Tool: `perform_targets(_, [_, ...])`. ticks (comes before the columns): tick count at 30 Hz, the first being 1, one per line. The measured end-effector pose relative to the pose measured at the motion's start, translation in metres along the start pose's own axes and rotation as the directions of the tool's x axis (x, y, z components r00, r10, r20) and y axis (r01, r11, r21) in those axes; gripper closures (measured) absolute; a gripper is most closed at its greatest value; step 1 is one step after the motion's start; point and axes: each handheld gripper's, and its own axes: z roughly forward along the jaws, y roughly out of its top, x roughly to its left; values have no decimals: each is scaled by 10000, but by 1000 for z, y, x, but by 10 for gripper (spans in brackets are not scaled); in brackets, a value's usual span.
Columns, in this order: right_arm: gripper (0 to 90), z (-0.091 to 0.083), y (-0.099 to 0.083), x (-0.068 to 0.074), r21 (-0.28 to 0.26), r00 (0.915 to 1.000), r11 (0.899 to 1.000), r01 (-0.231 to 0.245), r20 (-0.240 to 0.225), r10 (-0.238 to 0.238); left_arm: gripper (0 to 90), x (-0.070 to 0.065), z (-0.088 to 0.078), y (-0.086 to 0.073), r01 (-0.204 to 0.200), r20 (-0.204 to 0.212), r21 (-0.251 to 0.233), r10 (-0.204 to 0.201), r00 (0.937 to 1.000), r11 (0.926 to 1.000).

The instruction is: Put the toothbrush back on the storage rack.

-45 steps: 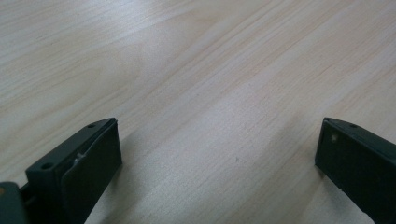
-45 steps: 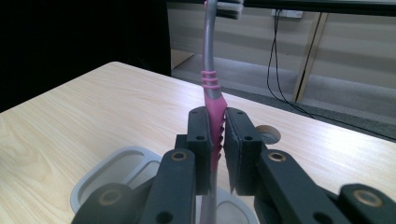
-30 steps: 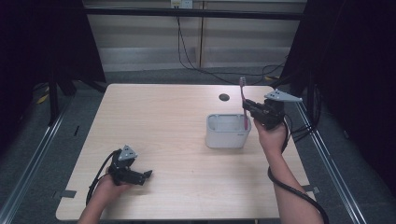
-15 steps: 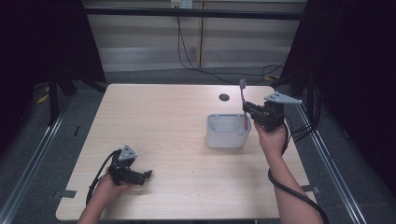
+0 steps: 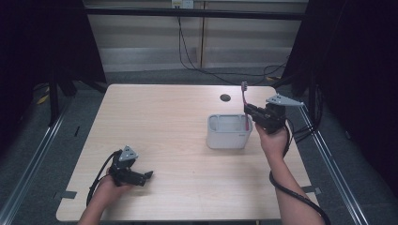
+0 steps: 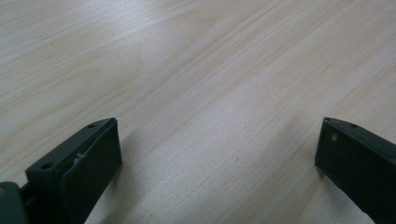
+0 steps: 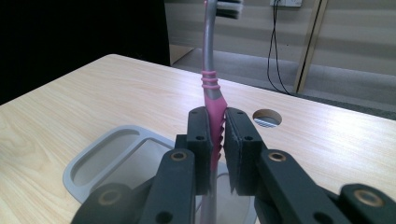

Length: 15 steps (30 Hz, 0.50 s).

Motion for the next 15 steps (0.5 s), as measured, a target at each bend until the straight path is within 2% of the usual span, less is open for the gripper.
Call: perform_targets(15, [813,-5,-9,-5,140,9999,9998,-121,49,120,0,0,0,0,-7,-5,-2,7,10000,10000])
